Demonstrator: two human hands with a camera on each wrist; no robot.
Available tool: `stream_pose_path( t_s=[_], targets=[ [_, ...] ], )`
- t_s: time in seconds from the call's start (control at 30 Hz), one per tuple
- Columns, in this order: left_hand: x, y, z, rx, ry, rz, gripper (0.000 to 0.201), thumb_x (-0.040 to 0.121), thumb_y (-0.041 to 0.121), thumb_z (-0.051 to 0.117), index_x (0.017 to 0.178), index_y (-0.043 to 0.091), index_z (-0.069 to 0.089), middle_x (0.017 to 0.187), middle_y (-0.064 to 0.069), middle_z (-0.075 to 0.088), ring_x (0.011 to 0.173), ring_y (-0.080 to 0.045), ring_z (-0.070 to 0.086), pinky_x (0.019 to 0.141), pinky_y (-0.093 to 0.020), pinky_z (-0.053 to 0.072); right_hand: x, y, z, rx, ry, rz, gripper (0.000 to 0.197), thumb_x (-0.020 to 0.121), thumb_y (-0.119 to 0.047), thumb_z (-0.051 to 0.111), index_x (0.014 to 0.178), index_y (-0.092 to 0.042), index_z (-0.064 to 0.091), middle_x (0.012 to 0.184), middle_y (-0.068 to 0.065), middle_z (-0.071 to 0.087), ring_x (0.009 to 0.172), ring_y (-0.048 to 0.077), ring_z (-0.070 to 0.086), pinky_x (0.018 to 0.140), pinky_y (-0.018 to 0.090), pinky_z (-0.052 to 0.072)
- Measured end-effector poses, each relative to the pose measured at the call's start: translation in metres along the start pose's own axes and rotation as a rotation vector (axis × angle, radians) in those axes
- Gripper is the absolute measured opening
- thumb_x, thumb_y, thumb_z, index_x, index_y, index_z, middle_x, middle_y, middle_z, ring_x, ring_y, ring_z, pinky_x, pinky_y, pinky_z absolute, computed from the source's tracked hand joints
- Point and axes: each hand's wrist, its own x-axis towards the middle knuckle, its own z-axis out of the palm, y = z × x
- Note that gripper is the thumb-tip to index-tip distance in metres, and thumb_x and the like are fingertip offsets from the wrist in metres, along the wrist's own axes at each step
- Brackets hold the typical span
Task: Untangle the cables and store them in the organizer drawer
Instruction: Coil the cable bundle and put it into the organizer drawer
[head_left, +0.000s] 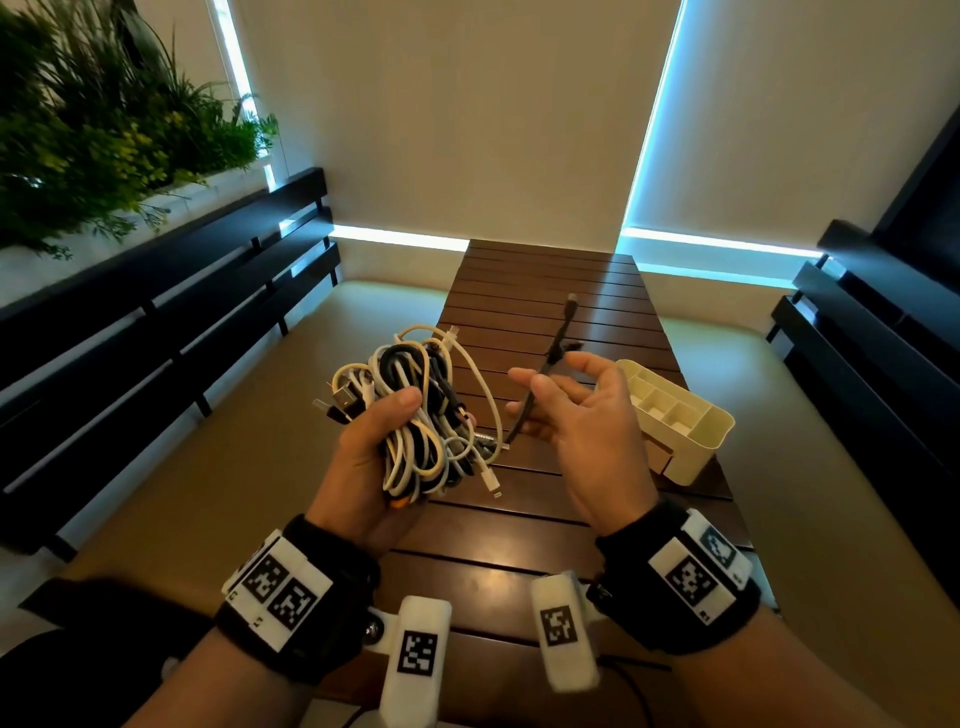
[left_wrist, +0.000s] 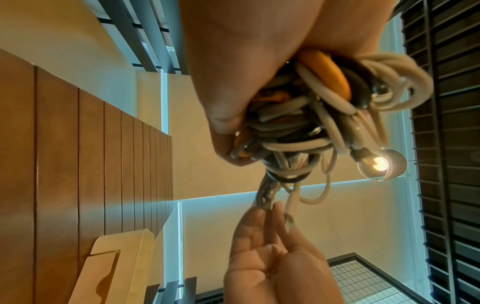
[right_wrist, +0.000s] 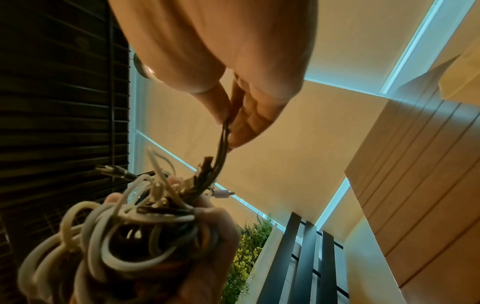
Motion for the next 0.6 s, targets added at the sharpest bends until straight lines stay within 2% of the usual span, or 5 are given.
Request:
stream_pose_path(
  t_s=[0.1, 0.37, 0.47, 0.53, 0.6],
  targets=[
    [0.002, 0.000, 0.002, 0.022, 0.021, 0.006, 0.051, 0.057, 0.036, 0.086, 0.103, 0.016, 0.076, 0.091, -0.012, 0.071, 0.083, -0.023, 0.069, 0.070, -0.039, 0.059, -0.006, -0.002, 0.003, -0.143, -0.074, -0.016, 0.018, 0.099, -0.010, 0.055, 0.115, -0.019, 0.058, 0.099, 0.000, 0.076, 0.079, 0.015, 0.074, 0.066, 0.026, 0.059],
    [0.004, -0.003, 0.007, 0.059, 0.111, -0.003, 0.039, 0.084, 0.024, 0.056, 0.117, 0.009, 0.070, 0.107, -0.020, 0.069, 0.093, -0.031, 0.067, 0.078, -0.044, 0.058, -0.019, -0.002, 0.015, -0.512, -0.171, -0.157, 0.025, 0.103, -0.031, 0.048, 0.110, -0.028, 0.072, 0.087, -0.001, 0.075, 0.080, 0.013, 0.070, 0.076, 0.038, 0.058],
    [0.004, -0.003, 0.010, 0.059, 0.115, -0.017, 0.049, 0.085, 0.022, 0.056, 0.131, 0.005, 0.059, 0.123, -0.026, 0.063, 0.107, -0.039, 0.063, 0.085, -0.050, 0.056, -0.025, -0.004, 0.021, -0.520, -0.230, -0.202, 0.025, 0.103, -0.031, 0.049, 0.113, -0.028, 0.071, 0.084, 0.004, 0.074, 0.078, 0.021, 0.070, 0.072, 0.040, 0.057],
    [0.005, -0.002, 0.009, 0.060, 0.113, -0.008, 0.049, 0.085, 0.020, 0.058, 0.132, 0.003, 0.058, 0.123, -0.027, 0.063, 0.107, -0.041, 0.063, 0.085, -0.050, 0.055, -0.025, -0.006, 0.023, -0.487, -0.229, -0.163, 0.026, 0.103, -0.029, 0.048, 0.106, -0.026, 0.073, 0.082, 0.010, 0.073, 0.080, 0.030, 0.068, 0.070, 0.033, 0.058],
    [0.006, 0.000, 0.007, 0.062, 0.111, 0.008, 0.053, 0.084, 0.020, 0.061, 0.132, -0.001, 0.055, 0.123, -0.028, 0.062, 0.109, -0.043, 0.062, 0.087, -0.053, 0.054, -0.023, -0.012, 0.022, -0.393, -0.245, -0.050, 0.042, 0.105, -0.030, 0.040, 0.095, -0.006, 0.072, 0.085, 0.018, 0.069, 0.082, 0.038, 0.064, 0.067, 0.030, 0.054]
  ],
)
